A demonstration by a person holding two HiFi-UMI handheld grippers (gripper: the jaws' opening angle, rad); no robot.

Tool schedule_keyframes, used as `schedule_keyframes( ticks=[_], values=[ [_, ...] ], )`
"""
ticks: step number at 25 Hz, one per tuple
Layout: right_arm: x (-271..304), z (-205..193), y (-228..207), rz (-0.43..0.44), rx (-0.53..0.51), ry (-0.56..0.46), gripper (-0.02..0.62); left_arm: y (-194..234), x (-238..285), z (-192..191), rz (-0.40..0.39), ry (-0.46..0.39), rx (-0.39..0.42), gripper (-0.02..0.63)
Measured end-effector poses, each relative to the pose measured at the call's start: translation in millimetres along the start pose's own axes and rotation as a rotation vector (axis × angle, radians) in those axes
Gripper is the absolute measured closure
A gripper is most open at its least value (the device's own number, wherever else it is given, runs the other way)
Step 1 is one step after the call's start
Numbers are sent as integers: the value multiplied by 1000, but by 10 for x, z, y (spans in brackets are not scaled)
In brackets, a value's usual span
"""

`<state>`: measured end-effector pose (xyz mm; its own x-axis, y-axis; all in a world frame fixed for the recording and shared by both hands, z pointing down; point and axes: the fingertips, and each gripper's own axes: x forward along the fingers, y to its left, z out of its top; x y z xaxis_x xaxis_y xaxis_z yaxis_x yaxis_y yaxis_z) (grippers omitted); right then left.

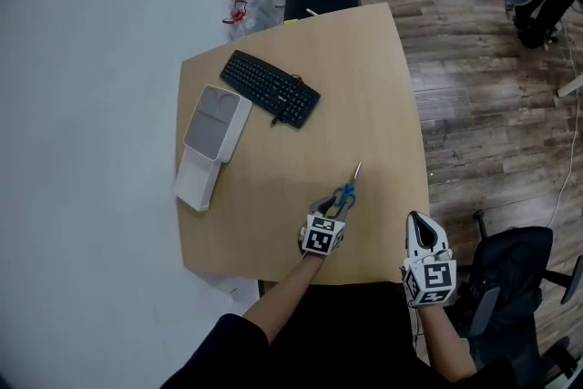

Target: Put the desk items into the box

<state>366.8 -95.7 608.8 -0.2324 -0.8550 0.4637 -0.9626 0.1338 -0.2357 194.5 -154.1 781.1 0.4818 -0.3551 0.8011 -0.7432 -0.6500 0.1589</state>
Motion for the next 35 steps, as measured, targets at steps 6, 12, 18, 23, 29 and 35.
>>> schedule_keyframes(
  ticks=[6,12,18,23,29,35],
  values=[
    [86,-11,-207,-11,9,20,535,62,408,-186,-8,142,-10,477],
    [69,24,-369,-45,16,28,535,123,614,-328,28,220,-38,477],
    [80,47,-399,-78,6,32,535,137,621,-319,27,203,-17,500],
    [117,131,-145,-66,-33,22,535,162,601,-318,-5,193,-13,520],
    [160,213,243,-61,-63,-1,535,376,405,-249,-9,139,0,522],
    [309,177,849,-37,-106,-16,535,861,9,-307,13,84,-10,522]
  ],
)
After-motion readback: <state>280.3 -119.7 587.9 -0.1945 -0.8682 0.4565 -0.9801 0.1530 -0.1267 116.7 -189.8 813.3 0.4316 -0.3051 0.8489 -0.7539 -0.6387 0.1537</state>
